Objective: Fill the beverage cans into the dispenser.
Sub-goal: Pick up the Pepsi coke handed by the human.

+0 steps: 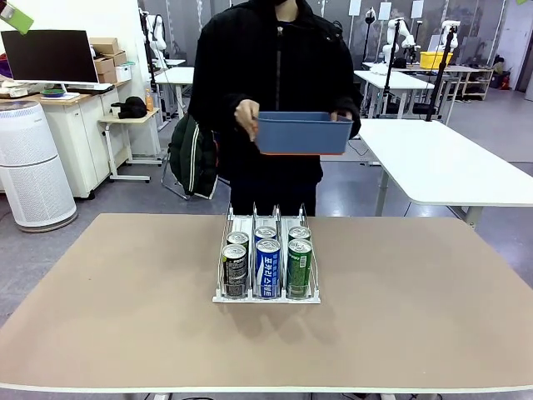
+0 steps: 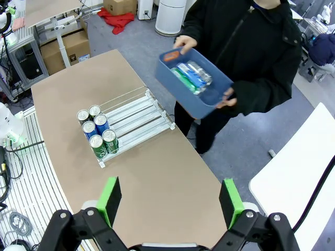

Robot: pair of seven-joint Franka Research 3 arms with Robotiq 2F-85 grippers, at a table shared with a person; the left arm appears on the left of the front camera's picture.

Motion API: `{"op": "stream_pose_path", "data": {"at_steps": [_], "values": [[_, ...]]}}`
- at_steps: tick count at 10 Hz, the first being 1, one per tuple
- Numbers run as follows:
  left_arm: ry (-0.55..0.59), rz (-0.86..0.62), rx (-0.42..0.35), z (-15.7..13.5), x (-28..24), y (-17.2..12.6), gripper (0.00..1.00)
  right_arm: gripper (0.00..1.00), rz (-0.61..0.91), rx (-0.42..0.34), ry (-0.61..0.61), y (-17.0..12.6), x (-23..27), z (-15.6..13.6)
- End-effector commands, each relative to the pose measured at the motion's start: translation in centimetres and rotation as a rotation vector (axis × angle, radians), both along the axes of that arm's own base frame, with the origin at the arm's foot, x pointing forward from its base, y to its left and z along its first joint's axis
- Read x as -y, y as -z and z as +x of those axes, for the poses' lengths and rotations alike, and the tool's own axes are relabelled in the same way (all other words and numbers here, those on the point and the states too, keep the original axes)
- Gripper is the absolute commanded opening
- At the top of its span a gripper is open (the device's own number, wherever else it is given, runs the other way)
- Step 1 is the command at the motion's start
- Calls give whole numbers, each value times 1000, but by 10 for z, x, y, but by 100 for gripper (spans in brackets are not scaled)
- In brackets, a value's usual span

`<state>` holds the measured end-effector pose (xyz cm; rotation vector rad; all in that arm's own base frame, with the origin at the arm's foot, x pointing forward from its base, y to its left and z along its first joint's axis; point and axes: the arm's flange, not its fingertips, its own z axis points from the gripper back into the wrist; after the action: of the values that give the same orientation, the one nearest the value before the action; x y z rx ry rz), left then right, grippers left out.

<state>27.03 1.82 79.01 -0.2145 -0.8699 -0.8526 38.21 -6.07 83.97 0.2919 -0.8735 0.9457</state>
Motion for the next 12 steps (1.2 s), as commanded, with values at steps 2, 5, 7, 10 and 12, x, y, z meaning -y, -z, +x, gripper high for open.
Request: {"op": "stream_pose_path", "data": {"at_steps": [2,5,7,10,12], "values": [[-3,2,4,1,0,1,100,100,0,3,0,-1,0,-1],[-3,2,4,1,0,1,100,100,0,3,0,-1,0,-1],[-3,2,4,1,0,1,100,100,0,3,0,-1,0,-1],[-3,2,4,1,0,1,100,100,0,3,0,-1,0,-1],[-3,2,4,1,0,1,100,100,0,3,0,-1,0,-1]]}}
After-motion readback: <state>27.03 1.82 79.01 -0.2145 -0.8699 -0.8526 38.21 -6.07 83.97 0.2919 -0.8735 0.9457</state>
